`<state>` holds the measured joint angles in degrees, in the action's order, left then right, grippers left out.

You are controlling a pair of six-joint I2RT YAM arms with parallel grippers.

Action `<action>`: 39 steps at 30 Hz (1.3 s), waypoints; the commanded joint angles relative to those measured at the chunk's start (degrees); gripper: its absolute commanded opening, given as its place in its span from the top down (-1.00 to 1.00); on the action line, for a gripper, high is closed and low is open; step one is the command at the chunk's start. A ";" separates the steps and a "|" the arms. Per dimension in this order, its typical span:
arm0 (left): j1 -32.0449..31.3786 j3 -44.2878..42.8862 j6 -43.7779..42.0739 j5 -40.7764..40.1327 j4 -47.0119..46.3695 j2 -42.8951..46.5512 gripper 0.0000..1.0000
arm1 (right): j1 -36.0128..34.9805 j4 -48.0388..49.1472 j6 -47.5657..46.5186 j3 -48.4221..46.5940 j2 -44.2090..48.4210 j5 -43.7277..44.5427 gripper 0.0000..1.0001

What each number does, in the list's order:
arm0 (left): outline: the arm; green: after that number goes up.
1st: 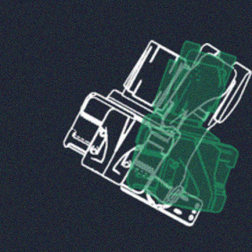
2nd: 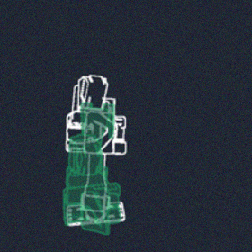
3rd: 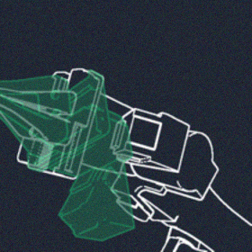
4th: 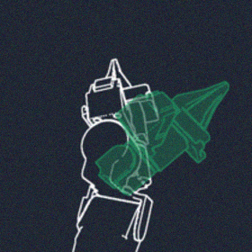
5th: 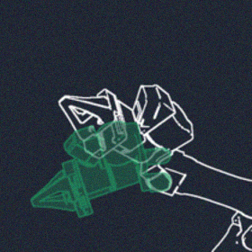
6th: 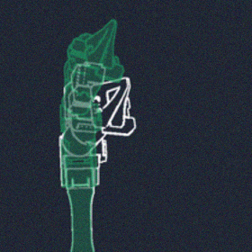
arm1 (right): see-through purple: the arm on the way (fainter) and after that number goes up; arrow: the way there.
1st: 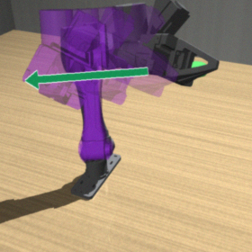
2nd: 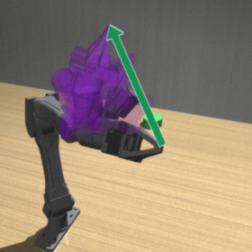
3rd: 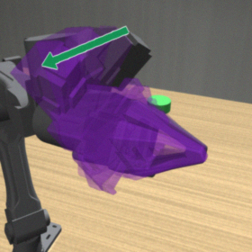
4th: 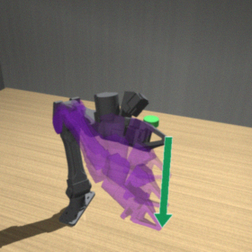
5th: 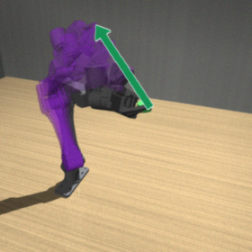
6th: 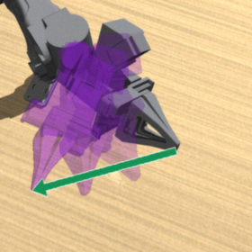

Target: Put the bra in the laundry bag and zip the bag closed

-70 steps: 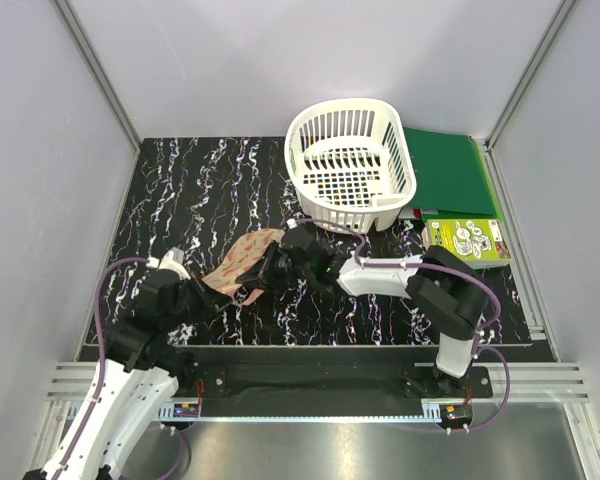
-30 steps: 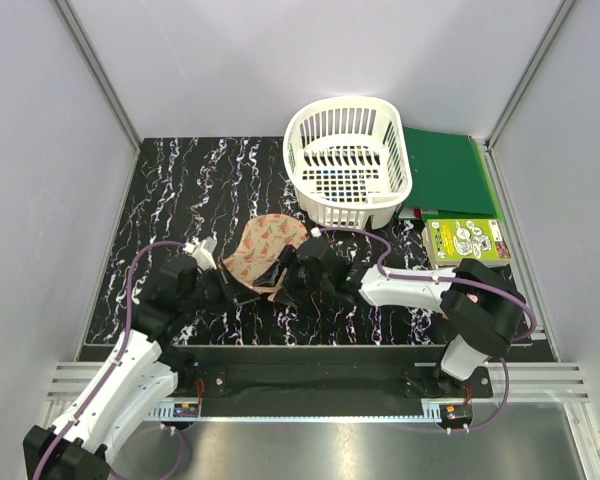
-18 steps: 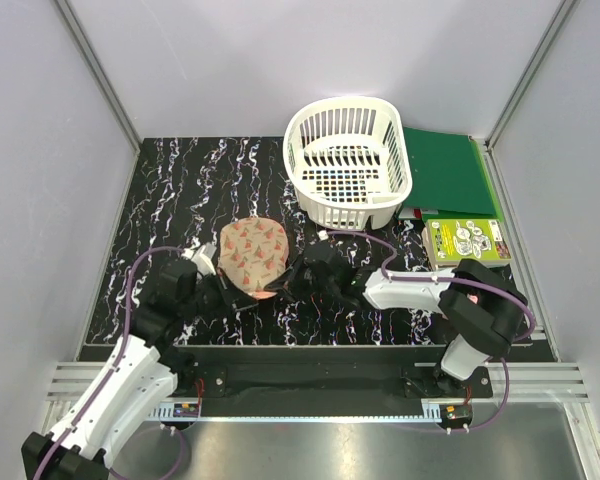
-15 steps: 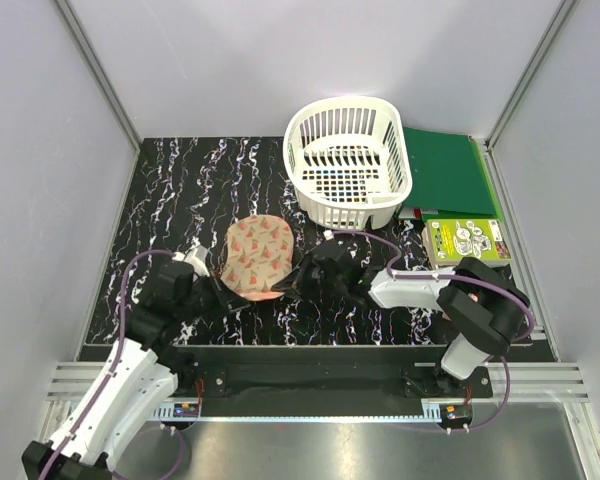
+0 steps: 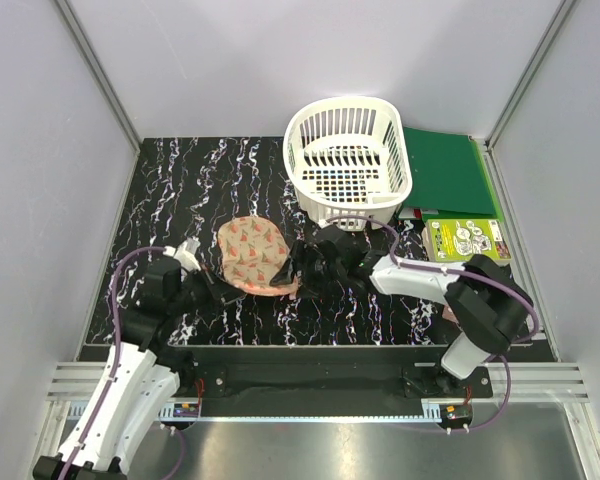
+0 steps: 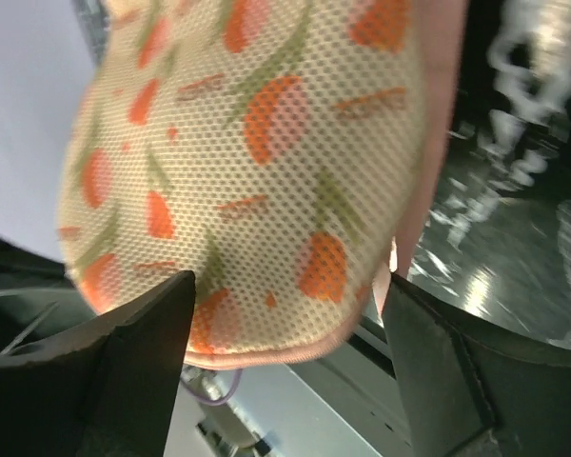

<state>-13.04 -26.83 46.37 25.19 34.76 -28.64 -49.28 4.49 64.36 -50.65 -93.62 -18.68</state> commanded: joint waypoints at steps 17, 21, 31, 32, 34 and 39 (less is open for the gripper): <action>-2.61 2.83 2.67 11.29 -18.15 -6.07 1.00 | -6.79 -0.76 21.56 8.02 20.33 17.77 -0.90; -3.05 3.45 3.11 11.28 -18.41 -5.81 1.00 | -7.85 3.67 27.39 6.27 16.38 18.33 -0.79; -3.49 2.84 3.29 11.99 -18.86 -6.07 1.00 | -9.00 13.26 34.25 5.12 6.35 18.85 -0.27; -3.49 2.57 2.51 11.90 -18.86 -6.25 1.00 | -9.00 14.48 35.30 6.61 6.35 18.85 0.07; -3.49 -0.31 -0.12 8.84 -12.82 -7.30 1.00 | -8.82 15.72 35.92 10.02 7.92 19.73 0.36; -0.24 -2.44 -0.14 -2.95 -1.81 -8.18 1.00 | -4.00 18.34 32.59 16.28 10.65 13.95 0.81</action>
<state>-16.01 -25.91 47.70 30.28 27.57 -36.53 -57.14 18.50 98.54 -38.41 -85.91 -1.54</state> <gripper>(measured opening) 0.012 0.135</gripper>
